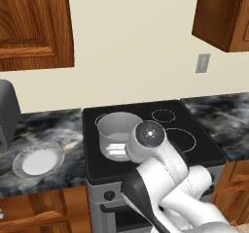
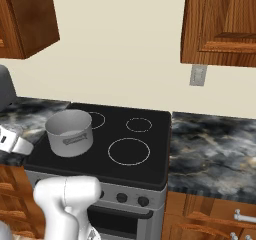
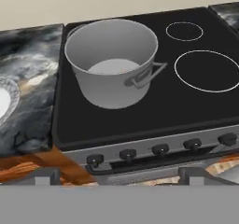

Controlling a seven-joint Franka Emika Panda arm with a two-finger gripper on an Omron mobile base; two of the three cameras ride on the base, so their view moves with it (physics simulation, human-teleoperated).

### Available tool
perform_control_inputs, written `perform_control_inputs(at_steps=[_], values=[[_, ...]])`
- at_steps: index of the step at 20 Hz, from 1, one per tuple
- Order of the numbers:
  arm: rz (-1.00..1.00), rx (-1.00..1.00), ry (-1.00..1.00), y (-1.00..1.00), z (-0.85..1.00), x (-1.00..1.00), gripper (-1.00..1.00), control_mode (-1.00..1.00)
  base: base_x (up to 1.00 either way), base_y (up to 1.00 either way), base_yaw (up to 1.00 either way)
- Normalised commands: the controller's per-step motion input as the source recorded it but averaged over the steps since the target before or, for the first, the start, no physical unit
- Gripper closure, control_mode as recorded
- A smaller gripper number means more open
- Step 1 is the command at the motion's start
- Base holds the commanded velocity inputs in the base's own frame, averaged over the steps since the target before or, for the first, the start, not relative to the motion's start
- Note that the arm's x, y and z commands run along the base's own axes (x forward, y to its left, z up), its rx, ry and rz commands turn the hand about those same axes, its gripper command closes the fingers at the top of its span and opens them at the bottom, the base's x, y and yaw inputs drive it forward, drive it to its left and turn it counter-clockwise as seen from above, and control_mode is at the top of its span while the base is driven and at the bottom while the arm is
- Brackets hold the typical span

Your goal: Retrieve the frozen meat and place it in the pot on a burner. Then turn the burner on.

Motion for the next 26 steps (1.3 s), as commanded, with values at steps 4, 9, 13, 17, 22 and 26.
perform_control_inputs(at_steps=[4,9,13,17,22,26], values=[[-0.01,0.0,-0.42,0.11,0.0,-1.0,-1.0,-1.0,0.0,0.0,0.0],[-0.07,0.07,-0.42,-0.01,0.0,-1.0,-1.0,-1.0,0.0,0.0,0.0],[-0.01,0.11,-0.25,-0.31,-0.16,-0.93,-1.0,-1.0,0.0,0.0,0.0],[-0.02,0.07,-0.12,-0.25,-0.76,-0.22,-1.0,-1.0,0.0,0.0,0.0],[0.0,0.06,-0.05,-0.21,-1.0,0.14,-1.0,-1.0,0.0,0.0,0.0],[0.0,0.03,-0.2,0.0,-0.92,0.3,-1.0,-1.0,0.0,0.0,0.0]])
